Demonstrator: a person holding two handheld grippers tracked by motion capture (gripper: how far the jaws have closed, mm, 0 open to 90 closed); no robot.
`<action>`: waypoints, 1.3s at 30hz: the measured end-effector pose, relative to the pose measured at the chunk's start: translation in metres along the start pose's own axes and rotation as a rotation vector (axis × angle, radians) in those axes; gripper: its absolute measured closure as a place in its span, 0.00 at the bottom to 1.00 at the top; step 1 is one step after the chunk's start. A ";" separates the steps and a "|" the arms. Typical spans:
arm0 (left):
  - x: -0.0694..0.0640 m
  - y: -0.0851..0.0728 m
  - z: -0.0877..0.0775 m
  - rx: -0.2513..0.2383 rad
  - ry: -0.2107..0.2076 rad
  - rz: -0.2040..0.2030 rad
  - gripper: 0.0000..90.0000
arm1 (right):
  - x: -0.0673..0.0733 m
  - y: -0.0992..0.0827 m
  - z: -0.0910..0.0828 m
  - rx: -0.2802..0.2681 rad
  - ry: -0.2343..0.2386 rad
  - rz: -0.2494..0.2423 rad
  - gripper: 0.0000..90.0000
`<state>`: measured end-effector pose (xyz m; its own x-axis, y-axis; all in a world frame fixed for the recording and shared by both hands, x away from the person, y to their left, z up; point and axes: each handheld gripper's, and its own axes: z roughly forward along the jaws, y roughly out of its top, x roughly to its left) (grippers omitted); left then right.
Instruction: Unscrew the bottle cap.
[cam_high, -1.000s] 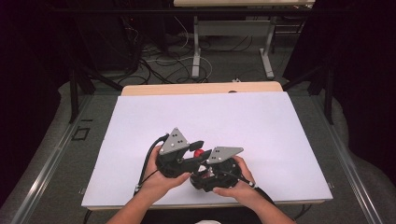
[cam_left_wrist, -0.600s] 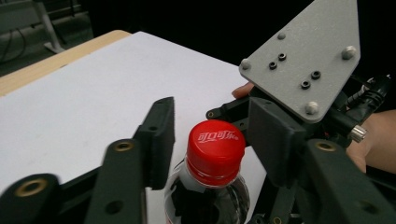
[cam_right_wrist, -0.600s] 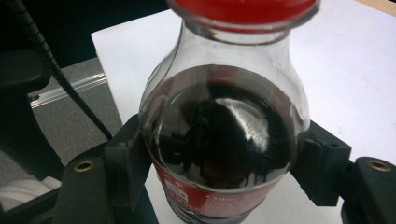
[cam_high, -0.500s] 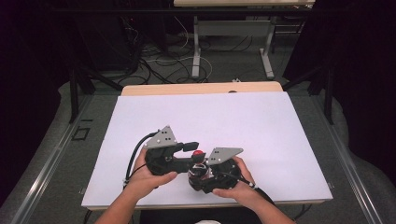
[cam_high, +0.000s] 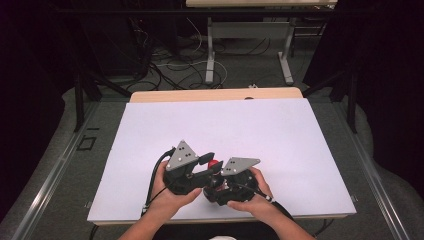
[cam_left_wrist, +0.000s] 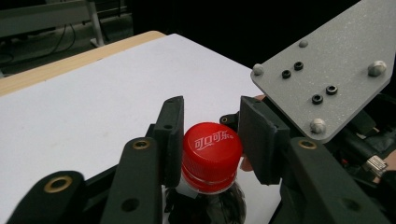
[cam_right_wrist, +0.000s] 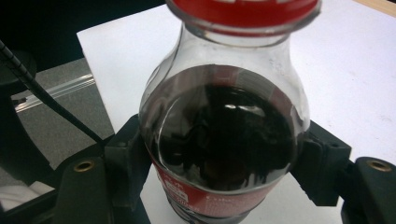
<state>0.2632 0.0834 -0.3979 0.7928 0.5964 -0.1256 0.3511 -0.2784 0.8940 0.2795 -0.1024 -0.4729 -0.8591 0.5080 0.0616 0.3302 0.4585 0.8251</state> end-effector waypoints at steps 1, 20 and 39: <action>0.002 0.001 -0.001 0.007 -0.017 -0.002 0.59 | 0.000 0.000 0.000 -0.006 0.005 0.004 0.33; 0.021 -0.004 0.001 0.001 -0.152 0.071 0.68 | 0.001 0.001 -0.002 -0.014 0.022 0.004 0.33; 0.013 -0.005 -0.002 -0.008 -0.093 0.038 0.57 | -0.002 0.001 -0.003 0.000 0.002 0.016 0.33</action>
<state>0.2704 0.0938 -0.4032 0.8482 0.5133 -0.1308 0.3166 -0.2933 0.9021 0.2804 -0.1051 -0.4709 -0.8546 0.5137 0.0761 0.3438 0.4499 0.8243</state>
